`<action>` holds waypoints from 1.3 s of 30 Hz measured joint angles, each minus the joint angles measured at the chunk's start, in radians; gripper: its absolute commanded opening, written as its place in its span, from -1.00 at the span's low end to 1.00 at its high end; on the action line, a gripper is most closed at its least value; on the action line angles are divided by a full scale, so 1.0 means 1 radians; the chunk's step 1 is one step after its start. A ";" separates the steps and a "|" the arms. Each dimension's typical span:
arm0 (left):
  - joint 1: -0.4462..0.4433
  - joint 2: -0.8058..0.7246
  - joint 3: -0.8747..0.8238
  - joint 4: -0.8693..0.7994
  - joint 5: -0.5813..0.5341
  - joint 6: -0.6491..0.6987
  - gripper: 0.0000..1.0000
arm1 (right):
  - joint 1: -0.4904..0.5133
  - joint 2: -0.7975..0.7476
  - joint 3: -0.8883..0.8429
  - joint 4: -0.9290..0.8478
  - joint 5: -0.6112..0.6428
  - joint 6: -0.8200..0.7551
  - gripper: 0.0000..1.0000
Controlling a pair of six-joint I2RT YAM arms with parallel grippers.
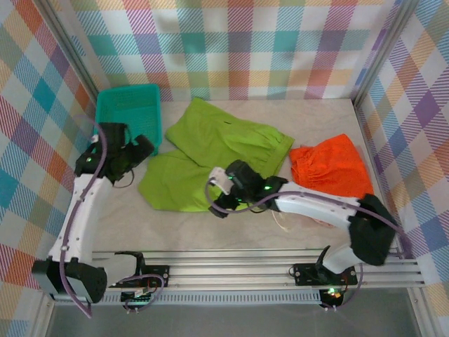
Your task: Fold and stack the shorts
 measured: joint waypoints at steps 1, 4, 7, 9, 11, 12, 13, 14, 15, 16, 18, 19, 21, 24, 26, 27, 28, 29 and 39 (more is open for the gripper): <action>0.050 -0.017 -0.029 0.005 0.023 -0.011 1.00 | 0.021 0.047 0.040 0.017 0.019 -0.005 0.95; 0.181 -0.040 -0.102 0.010 0.105 -0.035 1.00 | 0.079 0.225 0.209 0.040 0.063 -0.006 0.90; 0.301 -0.040 -0.148 0.010 0.180 -0.043 1.00 | 0.111 0.389 0.389 0.046 0.082 0.015 0.83; 0.385 -0.040 -0.167 0.010 0.221 -0.042 1.00 | 0.124 0.491 0.507 0.039 0.084 0.043 0.79; 0.446 -0.040 -0.180 0.010 0.245 -0.041 1.00 | 0.129 0.573 0.607 0.030 0.085 0.068 0.76; 0.472 -0.040 -0.187 0.009 0.254 -0.040 1.00 | 0.133 0.616 0.659 0.020 0.085 0.082 0.74; 0.489 -0.041 -0.193 0.010 0.263 -0.038 1.00 | 0.136 0.653 0.705 0.006 0.086 0.096 0.72; 0.508 -0.041 -0.200 0.011 0.275 -0.037 1.00 | 0.140 0.693 0.758 -0.014 0.085 0.110 0.70; 0.525 -0.041 -0.208 0.011 0.283 -0.037 1.00 | 0.142 0.734 0.813 -0.035 0.085 0.125 0.69; 0.538 -0.041 -0.216 0.011 0.291 -0.036 1.00 | 0.144 0.767 0.859 -0.056 0.085 0.135 0.66; 0.555 -0.041 -0.235 0.013 0.303 -0.034 1.00 | 0.146 0.847 0.970 -0.101 0.087 0.162 0.62; 0.555 -0.041 -0.243 0.014 0.308 -0.034 1.00 | 0.148 0.877 1.011 -0.122 0.089 0.171 0.59; 0.555 -0.041 -0.256 0.015 0.318 -0.034 1.00 | 0.153 0.944 1.102 -0.170 0.094 0.192 0.55; 0.555 -0.042 -0.263 0.018 0.319 -0.034 1.00 | 0.161 1.016 1.190 -0.224 0.103 0.214 0.46; 0.555 -0.042 -0.263 0.024 0.319 -0.034 1.00 | 0.166 1.044 1.215 -0.249 0.109 0.227 0.38; 0.555 -0.043 -0.263 0.029 0.319 -0.034 1.00 | 0.168 1.056 1.224 -0.260 0.113 0.232 0.33; 0.555 -0.045 -0.264 0.032 0.319 -0.034 1.00 | 0.169 1.066 1.232 -0.268 0.114 0.235 0.29; 0.555 -0.047 -0.264 0.034 0.319 -0.034 1.00 | 0.172 1.077 1.240 -0.277 0.117 0.239 0.22; 0.556 -0.065 -0.293 0.035 0.319 -0.034 1.00 | 0.176 1.100 1.287 -0.316 0.114 0.295 -0.98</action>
